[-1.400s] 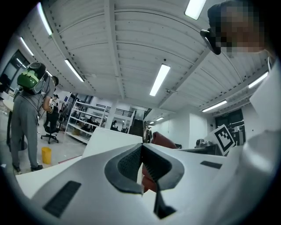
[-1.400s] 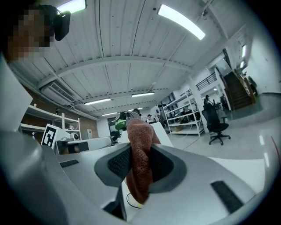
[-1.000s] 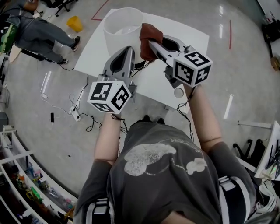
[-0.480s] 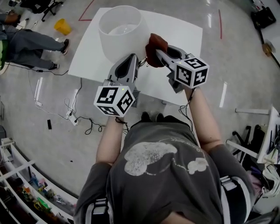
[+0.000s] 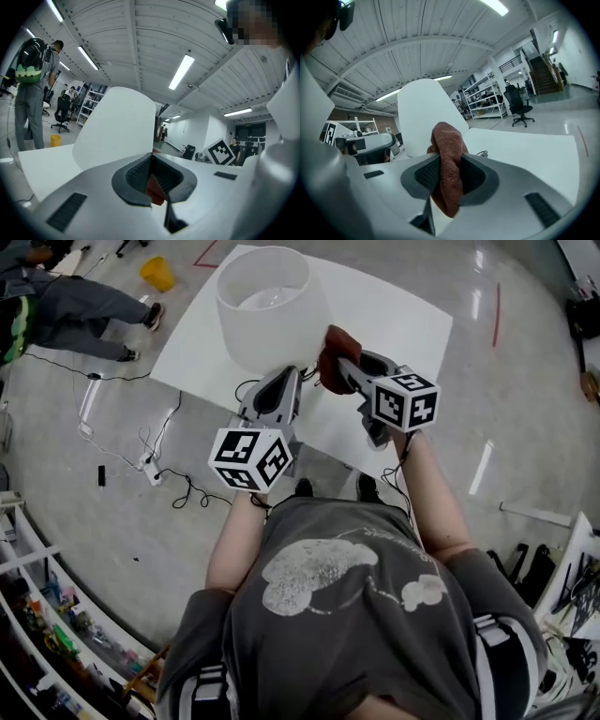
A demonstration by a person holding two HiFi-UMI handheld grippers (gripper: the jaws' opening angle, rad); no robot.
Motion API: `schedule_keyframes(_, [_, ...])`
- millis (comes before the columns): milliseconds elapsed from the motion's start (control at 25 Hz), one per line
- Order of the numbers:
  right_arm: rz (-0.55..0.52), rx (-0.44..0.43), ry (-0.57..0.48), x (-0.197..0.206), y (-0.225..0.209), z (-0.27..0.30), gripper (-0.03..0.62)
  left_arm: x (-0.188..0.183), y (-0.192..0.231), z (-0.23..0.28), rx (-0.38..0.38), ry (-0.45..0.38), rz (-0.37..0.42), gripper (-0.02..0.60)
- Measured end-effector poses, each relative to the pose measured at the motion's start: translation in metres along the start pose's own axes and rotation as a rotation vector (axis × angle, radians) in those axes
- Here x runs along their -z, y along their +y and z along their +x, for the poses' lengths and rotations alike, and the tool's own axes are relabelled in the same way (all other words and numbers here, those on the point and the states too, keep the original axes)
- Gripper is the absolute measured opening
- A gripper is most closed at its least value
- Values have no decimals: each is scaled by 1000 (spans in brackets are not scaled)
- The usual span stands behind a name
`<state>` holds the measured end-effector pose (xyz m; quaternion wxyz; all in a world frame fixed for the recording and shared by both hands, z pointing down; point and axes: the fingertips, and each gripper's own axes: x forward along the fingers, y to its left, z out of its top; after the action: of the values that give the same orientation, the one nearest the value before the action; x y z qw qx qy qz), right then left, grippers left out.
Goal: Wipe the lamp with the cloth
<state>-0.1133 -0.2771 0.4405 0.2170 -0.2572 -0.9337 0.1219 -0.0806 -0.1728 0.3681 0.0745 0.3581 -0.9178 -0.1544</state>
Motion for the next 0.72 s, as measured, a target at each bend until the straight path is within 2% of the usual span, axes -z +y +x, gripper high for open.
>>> schedule_keyframes(160, [-19,-59,37,4,-7,-2,92,8,-5,2,-68,-6,-3,8])
schedule_keyframes(400, [-48,-150,39,-7,-20,-13,92,8,-23,5,-171,-55,8,8])
schedule_keyframes(560, [-66,-206,37,-18,-26,-20,92,-6,-32,9,-221,-101,13,8])
schedule_keyframes(720, [-100,-262,16,-41,-32,-29,92,-32,-48,15,-251,-166,51,8])
